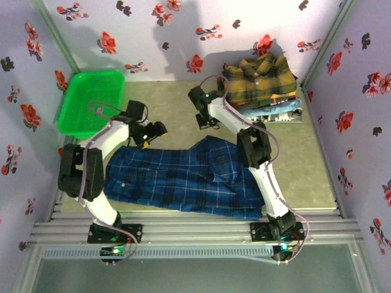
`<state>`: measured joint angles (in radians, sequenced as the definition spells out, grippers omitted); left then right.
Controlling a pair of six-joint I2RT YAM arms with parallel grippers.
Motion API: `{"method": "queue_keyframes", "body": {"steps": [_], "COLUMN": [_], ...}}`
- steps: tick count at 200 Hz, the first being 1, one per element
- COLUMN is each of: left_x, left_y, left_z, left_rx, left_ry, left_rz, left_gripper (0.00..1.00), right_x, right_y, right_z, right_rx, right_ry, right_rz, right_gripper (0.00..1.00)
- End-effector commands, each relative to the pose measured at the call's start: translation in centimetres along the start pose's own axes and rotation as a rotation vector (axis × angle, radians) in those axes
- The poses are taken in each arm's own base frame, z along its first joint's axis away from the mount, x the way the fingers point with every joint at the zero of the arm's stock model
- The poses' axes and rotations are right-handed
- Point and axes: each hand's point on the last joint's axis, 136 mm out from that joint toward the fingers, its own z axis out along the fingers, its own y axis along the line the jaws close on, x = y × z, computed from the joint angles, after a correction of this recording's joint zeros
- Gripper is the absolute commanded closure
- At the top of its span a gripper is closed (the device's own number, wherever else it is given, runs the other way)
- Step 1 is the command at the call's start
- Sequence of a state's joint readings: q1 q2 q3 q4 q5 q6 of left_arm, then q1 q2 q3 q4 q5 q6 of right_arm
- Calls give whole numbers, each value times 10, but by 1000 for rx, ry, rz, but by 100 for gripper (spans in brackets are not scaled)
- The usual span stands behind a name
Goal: Fold and stack the long sleeve shirts
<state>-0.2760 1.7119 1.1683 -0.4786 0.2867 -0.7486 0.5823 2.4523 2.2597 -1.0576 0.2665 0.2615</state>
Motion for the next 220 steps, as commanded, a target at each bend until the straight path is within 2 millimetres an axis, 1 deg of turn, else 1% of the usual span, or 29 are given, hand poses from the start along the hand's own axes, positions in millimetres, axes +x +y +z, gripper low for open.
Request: {"method": "queue_keyframes", "body": {"steps": [1, 20, 28, 36, 47, 50, 57, 63, 72, 90, 104, 129, 160, 182, 220], "left_x": [10, 13, 15, 16, 19, 19, 21, 23, 26, 32, 34, 38, 41, 42, 40], "left_y": [7, 18, 23, 27, 31, 32, 36, 38, 42, 47, 49, 55, 59, 63, 68], "left_z": [25, 39, 45, 49, 54, 55, 58, 60, 63, 63, 61, 61, 58, 55, 53], "left_rx": [27, -5, -17, -27, -37, -41, -49, -54, -62, -74, -79, -95, -98, -100, -103], "left_ry": [46, 65, 76, 85, 96, 97, 104, 111, 121, 130, 128, 138, 137, 137, 133], "left_rz": [-100, -105, -106, -108, -104, -104, -101, -102, -101, -96, -90, -91, -98, -101, -108], "left_gripper": [13, 13, 13, 14, 14, 13, 14, 13, 14, 14, 14, 14, 14, 14, 14], "right_x": [-22, -37, -38, -34, -26, -23, -15, -8, 2, 18, 25, 34, 52, 61, 68], "right_y": [-22, -26, -25, -22, -16, -14, -8, -4, 3, 11, 13, 16, 15, 12, 8], "right_z": [-34, -58, -61, -60, -53, -51, -44, -37, -28, -11, -3, 7, 19, 27, 33], "right_rx": [69, 60, 43, 14, -26, -37, -59, -77, -95, -103, -99, -105, -88, -71, -48], "right_ry": [-91, -161, -162, -141, -93, -78, -41, -8, 36, 94, 116, 144, 202, 226, 246], "right_rz": [26, 45, 40, 34, 30, 27, 19, 11, -4, -27, -37, -50, -81, -97, -113], "right_gripper": [100, 100, 100, 99, 82, 75, 63, 58, 55, 53, 52, 52, 52, 54, 61]}}
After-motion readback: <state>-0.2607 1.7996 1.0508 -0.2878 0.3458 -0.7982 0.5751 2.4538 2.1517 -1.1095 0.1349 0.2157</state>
